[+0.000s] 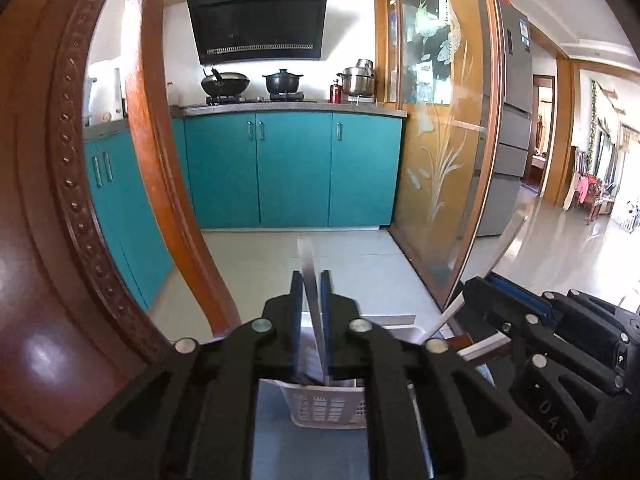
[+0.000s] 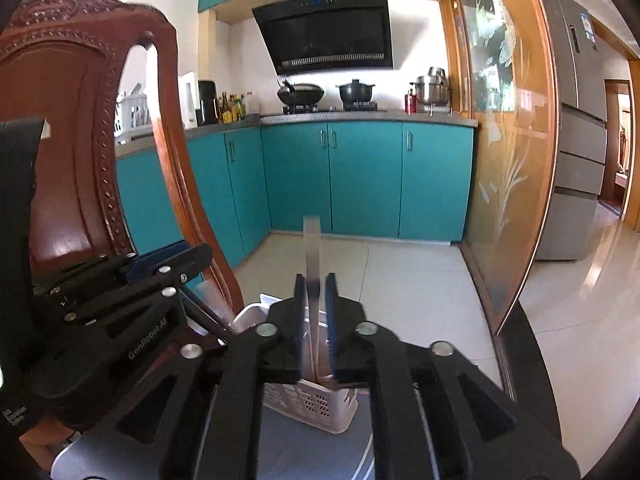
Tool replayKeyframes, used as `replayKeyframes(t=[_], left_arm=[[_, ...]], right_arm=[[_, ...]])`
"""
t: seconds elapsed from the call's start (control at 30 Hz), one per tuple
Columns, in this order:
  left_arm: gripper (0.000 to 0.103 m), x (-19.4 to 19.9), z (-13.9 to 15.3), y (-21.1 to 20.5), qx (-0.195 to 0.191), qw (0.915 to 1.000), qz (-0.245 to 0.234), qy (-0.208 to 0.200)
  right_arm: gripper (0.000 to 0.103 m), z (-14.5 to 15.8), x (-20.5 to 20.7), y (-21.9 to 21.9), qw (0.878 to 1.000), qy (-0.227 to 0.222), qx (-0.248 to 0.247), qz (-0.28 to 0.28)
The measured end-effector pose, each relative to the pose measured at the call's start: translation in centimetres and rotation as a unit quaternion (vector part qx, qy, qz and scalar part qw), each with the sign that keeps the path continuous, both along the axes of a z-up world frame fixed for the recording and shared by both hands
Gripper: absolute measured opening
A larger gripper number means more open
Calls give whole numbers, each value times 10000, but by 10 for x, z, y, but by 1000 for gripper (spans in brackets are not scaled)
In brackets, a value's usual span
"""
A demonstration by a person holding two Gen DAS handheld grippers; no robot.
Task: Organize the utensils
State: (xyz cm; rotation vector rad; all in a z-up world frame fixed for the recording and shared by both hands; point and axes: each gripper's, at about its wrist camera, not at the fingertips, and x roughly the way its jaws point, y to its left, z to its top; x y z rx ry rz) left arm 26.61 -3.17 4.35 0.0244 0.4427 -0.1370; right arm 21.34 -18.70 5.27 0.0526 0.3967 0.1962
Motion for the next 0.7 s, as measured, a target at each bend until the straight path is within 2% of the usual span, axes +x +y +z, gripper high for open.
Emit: replayKeyframes(t=[0.1,0.17,0.23,0.3,0.37,0.5,0.53,0.57,0.6,0.67,0.7], left_arm=[[28,-16,5,1,67,9998,60,-155],[34,-28,9,3,42,9997,83,-227],[37,-44,11,6,15,9996,93,-269],[48,-61,13,9,7,9994,95,-344],[56,-85,15,12,15,9990,95,-446],[71,-130,14,12,-4,9981,-62,-619],[75,-141,14,11,4,9977,-94,-669],[82,-153,13,11,18,9972,-116,-733],[85,-167,12,11,11,9967,-133,-802],[89,-187,8,12,-5,9964,-140,-837],[92,-197,5,13,-9,9966,-119,-814]], right_arm=[[31,15,-28,-6,9994,-356,34,-35],[46,26,-54,-14,9980,-621,91,-66],[55,30,-77,-18,9969,-778,113,-76],[63,31,-103,-26,9958,-903,105,-108],[77,26,-122,-32,9959,-896,57,-136],[83,7,-156,-43,9963,-786,-35,-351],[88,1,-162,-46,9969,-696,-14,-378],[90,-3,-169,-49,9971,-642,13,-410],[91,-6,-174,-51,9970,-629,25,-446],[100,-13,-189,-55,9961,-662,47,-587],[100,-16,-197,-56,9956,-708,65,-613]])
